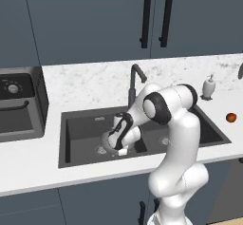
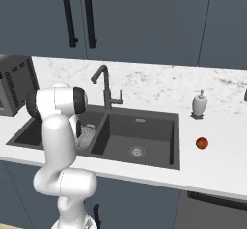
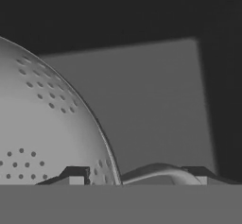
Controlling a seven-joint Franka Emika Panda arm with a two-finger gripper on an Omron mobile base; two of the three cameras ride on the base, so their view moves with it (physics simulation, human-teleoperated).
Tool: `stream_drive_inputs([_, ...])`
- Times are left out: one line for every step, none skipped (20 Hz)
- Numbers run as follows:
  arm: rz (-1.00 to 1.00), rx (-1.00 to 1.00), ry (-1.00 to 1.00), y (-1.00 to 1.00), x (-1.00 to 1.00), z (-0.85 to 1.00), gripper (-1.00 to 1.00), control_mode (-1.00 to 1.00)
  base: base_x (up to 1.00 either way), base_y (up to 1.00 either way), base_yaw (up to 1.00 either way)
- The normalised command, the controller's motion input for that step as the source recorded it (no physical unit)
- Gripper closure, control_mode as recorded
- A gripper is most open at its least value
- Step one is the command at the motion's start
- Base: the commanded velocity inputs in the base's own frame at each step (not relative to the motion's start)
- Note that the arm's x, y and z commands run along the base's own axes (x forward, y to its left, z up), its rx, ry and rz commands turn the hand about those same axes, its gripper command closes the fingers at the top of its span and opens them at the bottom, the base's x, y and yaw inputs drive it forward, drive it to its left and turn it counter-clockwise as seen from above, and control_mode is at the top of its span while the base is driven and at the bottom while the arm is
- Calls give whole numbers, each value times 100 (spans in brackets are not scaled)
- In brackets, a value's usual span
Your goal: Put the colander in the sink, put the apple in the colander, and turn on the sink faucet and pour water over the colander.
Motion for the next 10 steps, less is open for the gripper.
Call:
stream_drive_inputs([0,0,0,0,0,0,-100,-100,0,0,0])
stream_drive_inputs([0,0,0,0,12,0,-100,-100,0,0,0])
stream_drive_inputs([0,0,1,0,23,0,-100,-100,0,0,0])
stream_drive_inputs([0,0,6,0,48,1,-100,-100,0,0,0])
stream_drive_inputs([0,0,3,0,38,14,-100,-100,0,0,0])
stream_drive_inputs([0,0,0,0,28,20,-100,-100,0,0,0])
stream_drive_inputs([0,0,0,0,11,48,-100,-100,0,0,0])
stream_drive_inputs([0,0,0,0,2,51,-100,-100,0,0,0])
stream_drive_inputs([0,0,0,0,0,62,-100,-100,0,0,0])
stream_drive_inputs([0,0,0,-3,0,61,-100,-100,0,0,0])
